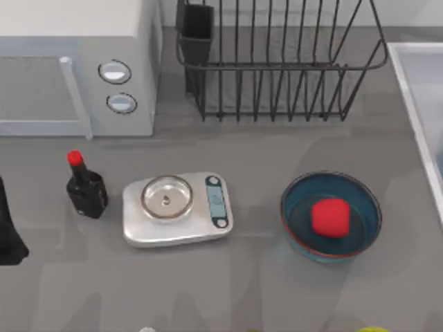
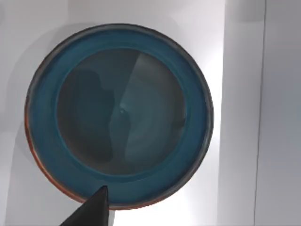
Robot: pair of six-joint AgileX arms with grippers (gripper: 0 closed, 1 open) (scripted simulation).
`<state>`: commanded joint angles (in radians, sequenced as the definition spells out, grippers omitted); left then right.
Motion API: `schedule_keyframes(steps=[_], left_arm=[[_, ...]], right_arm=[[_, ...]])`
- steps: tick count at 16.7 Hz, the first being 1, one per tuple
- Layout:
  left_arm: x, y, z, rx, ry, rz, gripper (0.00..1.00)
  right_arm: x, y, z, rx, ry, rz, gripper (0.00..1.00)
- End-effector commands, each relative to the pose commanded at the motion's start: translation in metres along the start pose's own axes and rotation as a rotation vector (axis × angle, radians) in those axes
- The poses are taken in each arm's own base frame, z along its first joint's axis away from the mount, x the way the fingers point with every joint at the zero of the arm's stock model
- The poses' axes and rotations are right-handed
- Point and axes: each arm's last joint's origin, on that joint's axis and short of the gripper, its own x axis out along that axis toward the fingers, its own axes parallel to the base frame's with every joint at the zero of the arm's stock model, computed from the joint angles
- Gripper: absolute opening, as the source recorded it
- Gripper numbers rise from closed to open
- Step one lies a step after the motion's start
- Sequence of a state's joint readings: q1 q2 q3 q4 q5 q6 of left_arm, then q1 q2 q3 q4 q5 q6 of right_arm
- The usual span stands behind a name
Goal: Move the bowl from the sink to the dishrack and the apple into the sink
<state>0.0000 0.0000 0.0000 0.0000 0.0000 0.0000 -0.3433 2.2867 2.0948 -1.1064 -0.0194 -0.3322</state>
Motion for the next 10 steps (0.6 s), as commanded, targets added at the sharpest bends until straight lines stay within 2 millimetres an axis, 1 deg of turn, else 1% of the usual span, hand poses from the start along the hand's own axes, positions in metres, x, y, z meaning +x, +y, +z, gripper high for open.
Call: schedule_keyframes(steps=[2,3,5,7,10], left_arm=[[0.000,0.000,0.000,0.000,0.000,0.000,1.00],[0.000,0.000,0.000,0.000,0.000,0.000,1.00],[0.000,0.000,0.000,0.000,0.000,0.000,1.00],[0.000,0.000,0.000,0.000,0.000,0.000,1.00],[0.000,0.000,0.000,0.000,0.000,0.000,1.00]], right_arm=[[0.033,-0.012,0.004,0.008,0.075,0.028,1.00],[0.046,-0.017,0.005,0.011,0.105,0.039,1.00],[0.065,-0.023,0.004,0.016,0.147,0.057,1.00],[0.073,-0.025,0.004,0.019,0.165,0.064,1.00],[0.073,-0.025,0.004,0.019,0.165,0.064,1.00]])
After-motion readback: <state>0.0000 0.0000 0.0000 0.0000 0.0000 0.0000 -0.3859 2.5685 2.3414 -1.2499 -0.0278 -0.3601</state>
